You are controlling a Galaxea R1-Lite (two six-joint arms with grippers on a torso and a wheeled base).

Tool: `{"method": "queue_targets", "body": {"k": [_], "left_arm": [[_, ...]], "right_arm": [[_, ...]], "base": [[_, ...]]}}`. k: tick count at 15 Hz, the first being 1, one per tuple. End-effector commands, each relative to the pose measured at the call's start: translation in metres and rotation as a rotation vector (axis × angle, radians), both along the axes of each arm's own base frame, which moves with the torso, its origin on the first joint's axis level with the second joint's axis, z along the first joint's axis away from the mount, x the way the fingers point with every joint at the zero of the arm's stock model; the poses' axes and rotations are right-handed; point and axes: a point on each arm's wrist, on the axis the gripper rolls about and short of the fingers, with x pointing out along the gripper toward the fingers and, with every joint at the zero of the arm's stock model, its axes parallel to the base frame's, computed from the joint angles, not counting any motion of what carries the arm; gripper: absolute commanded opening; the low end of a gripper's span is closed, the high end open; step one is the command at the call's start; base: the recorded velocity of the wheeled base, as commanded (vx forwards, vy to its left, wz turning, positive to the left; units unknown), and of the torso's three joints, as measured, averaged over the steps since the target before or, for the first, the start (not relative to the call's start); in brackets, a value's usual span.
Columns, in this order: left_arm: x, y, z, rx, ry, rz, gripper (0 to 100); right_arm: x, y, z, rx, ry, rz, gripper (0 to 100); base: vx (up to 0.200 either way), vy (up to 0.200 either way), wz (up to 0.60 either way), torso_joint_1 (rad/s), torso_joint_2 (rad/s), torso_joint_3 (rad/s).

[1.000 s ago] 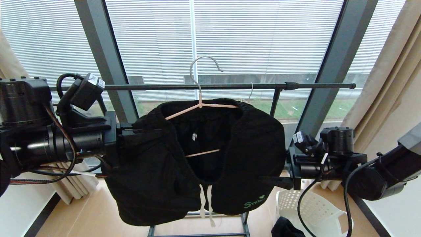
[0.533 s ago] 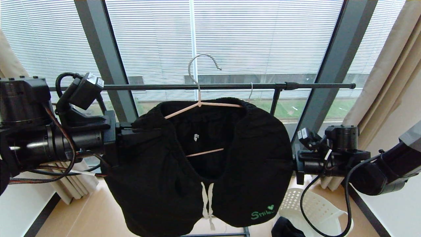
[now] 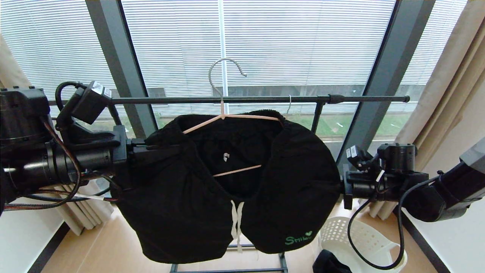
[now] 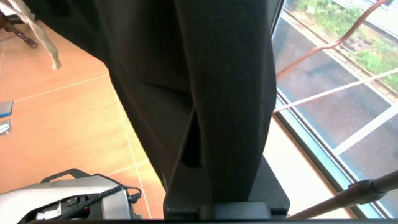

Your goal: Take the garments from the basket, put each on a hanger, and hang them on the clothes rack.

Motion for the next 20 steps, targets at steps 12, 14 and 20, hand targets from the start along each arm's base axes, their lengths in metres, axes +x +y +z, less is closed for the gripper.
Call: {"method": "queue_targets", "body": {"k": [12, 14, 20], "left_arm": [[0.001, 0.009, -0.002, 0.001, 0.005, 0.035, 0], [0.0, 0.014, 0.0, 0.0, 0.001, 0.055, 0], [-0.012, 0.033, -0.014, 0.006, 0.044, 0.13, 0]], "right_arm": [[-0.004, 0.001, 0.0, -0.009, -0.009, 0.006, 100], [-0.005, 0.0, 0.0, -0.03, -0.058, 0.017, 100], [-0.01, -0.001, 0.023, -0.037, -0.138, 0.009, 100]], "base": [[0.0, 0.0, 0.0, 0.0, 0.0, 0.0], [0.0, 0.0, 0.0, 0.0, 0.0, 0.0], [0.0, 0.0, 0.0, 0.0, 0.0, 0.0]]}}
